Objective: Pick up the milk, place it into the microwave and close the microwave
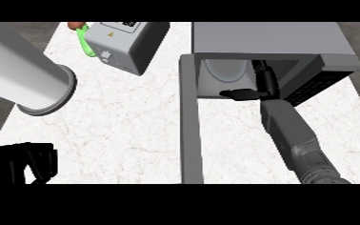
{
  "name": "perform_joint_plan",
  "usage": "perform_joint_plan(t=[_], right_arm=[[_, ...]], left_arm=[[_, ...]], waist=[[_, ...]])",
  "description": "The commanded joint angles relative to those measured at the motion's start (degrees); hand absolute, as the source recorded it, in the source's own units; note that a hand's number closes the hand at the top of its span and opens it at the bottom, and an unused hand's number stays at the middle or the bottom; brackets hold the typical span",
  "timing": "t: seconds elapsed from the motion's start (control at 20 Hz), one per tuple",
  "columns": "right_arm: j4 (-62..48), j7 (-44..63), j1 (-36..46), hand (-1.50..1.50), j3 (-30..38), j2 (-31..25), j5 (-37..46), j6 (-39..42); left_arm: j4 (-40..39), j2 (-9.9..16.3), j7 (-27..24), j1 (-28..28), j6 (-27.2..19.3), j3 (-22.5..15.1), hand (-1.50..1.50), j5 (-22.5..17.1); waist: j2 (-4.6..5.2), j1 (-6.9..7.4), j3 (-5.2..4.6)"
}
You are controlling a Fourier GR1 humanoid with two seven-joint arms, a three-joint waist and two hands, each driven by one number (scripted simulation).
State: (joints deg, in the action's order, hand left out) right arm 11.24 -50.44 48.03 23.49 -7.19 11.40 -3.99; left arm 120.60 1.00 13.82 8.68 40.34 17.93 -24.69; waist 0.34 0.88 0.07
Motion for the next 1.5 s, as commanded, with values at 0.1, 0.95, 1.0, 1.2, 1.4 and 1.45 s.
perform_joint_plan(t=[0.1,0.95,1.0,1.2,1.4,1.45], right_arm=[[5.67,-0.78,-6.14,-1.50,-1.34,3.95,-2.02,3.63],[44.67,5.06,-43.03,-1.50,-10.72,4.00,-4.29,12.02],[44.65,3.00,-45.71,-1.50,-10.02,3.34,-4.88,12.69],[53.68,4.60,-52.57,-1.50,-13.15,5.88,-5.15,14.19],[62.30,6.27,-57.20,-1.50,-12.79,2.45,-5.93,15.99],[66.56,6.70,-61.02,-1.50,-13.10,1.66,-6.81,18.03]], left_arm=[[-1.43,-0.97,1.56,-1.78,-5.33,-7.34,1.50,3.66],[-9.09,-1.00,-6.65,-9.81,-9.13,-24.55,1.50,21.53],[-11.90,-1.00,-5.16,-14.26,-9.53,-23.72,1.50,22.12],[-20.53,-1.00,-10.95,-14.25,-17.12,-37.23,1.50,29.72],[-32.22,-1.00,-18.15,-18.37,-19.70,-40.34,1.50,36.27],[-35.12,-1.00,-18.51,-18.60,-20.17,-40.14,1.50,34.99]], waist=[[-0.74,-1.86,-0.12],[-0.81,-3.17,-0.22],[-0.62,-3.36,-0.18],[-0.50,-3.40,-0.18],[-0.33,-2.83,-0.17],[-0.35,-3.44,-0.21]])
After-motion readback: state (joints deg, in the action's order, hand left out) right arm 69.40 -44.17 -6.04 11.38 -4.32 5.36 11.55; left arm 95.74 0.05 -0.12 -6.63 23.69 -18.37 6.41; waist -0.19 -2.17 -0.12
